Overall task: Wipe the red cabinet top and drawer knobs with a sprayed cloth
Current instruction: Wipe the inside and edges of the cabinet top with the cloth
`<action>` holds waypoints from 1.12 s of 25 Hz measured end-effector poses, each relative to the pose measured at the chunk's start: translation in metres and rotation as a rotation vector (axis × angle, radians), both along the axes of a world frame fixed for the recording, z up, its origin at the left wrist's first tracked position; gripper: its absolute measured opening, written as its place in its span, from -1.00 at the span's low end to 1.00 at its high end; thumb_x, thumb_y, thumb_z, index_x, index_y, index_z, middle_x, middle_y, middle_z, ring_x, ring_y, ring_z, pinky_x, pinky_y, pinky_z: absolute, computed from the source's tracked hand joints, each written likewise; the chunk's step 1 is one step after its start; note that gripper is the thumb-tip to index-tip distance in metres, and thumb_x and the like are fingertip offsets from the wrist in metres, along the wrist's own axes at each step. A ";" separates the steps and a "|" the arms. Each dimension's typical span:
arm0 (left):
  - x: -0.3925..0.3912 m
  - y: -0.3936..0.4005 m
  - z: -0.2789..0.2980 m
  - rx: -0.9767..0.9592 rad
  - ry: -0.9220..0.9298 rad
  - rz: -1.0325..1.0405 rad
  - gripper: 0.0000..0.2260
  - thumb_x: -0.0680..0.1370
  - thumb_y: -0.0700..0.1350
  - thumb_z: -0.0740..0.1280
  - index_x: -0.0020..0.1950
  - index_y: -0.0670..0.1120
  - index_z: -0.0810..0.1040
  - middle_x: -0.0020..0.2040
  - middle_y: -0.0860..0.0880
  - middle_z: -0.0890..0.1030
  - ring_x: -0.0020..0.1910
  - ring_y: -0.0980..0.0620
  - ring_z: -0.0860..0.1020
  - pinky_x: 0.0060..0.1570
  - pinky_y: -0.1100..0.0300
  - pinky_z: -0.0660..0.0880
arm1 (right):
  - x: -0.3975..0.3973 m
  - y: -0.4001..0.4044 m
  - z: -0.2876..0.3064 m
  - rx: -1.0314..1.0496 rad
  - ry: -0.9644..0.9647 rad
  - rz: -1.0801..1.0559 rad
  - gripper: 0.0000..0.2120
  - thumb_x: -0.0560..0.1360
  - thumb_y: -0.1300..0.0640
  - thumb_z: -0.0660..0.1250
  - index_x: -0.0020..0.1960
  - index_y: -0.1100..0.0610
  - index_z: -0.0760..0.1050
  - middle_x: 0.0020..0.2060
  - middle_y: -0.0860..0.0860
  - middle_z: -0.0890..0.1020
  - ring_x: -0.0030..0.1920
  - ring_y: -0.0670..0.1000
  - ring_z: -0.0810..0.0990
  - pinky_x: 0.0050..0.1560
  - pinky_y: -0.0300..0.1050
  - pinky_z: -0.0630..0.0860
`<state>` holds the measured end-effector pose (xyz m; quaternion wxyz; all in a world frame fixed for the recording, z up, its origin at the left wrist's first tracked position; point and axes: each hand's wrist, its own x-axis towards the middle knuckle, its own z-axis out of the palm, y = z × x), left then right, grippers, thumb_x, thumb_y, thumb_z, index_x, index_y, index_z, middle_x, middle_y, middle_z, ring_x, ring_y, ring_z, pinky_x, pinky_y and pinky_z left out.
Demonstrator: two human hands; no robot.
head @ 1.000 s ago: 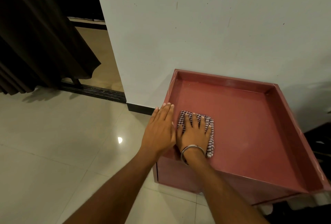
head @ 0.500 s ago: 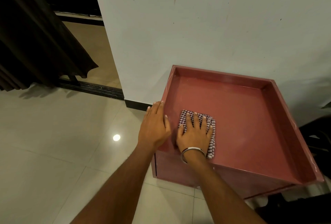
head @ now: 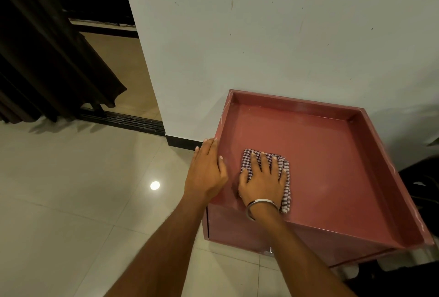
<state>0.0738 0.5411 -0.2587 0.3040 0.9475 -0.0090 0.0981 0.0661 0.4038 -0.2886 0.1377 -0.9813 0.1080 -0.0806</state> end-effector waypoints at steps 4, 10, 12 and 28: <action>0.001 0.000 0.000 -0.019 0.066 -0.025 -0.46 0.58 0.06 -0.02 0.55 -0.07 0.12 0.56 -0.02 0.17 0.55 0.04 0.08 0.53 0.10 -0.06 | -0.002 0.043 0.004 0.013 0.087 0.100 -0.42 0.55 -0.15 0.00 0.53 -0.07 -0.02 0.55 0.02 0.03 0.54 0.17 -0.09 0.49 0.28 -0.14; 0.001 0.002 -0.001 -0.024 0.087 -0.028 -0.41 0.53 0.09 -0.08 0.56 -0.06 0.11 0.56 -0.01 0.16 0.55 0.06 0.07 0.54 0.09 -0.04 | 0.004 0.046 0.004 -0.018 0.120 0.230 -0.36 0.54 -0.19 0.11 0.52 -0.12 -0.09 0.55 -0.03 -0.04 0.54 0.14 -0.16 0.50 0.23 -0.17; -0.001 0.001 0.000 -0.028 0.071 -0.033 -0.42 0.54 0.07 -0.07 0.55 -0.08 0.12 0.56 -0.02 0.18 0.55 0.06 0.08 0.54 0.09 -0.03 | 0.013 0.036 0.003 0.043 0.069 0.116 -0.50 0.59 -0.11 -0.03 0.51 -0.14 0.02 0.55 -0.05 0.05 0.55 0.11 -0.11 0.50 0.22 -0.14; 0.001 0.001 0.001 -0.023 0.046 -0.024 -0.43 0.55 0.03 -0.05 0.55 -0.10 0.13 0.55 -0.04 0.19 0.54 0.04 0.09 0.53 0.12 -0.04 | 0.053 0.019 0.000 0.047 0.040 0.010 -0.54 0.58 -0.06 -0.03 0.47 -0.14 0.17 0.52 -0.06 0.17 0.54 0.10 0.00 0.50 0.23 -0.09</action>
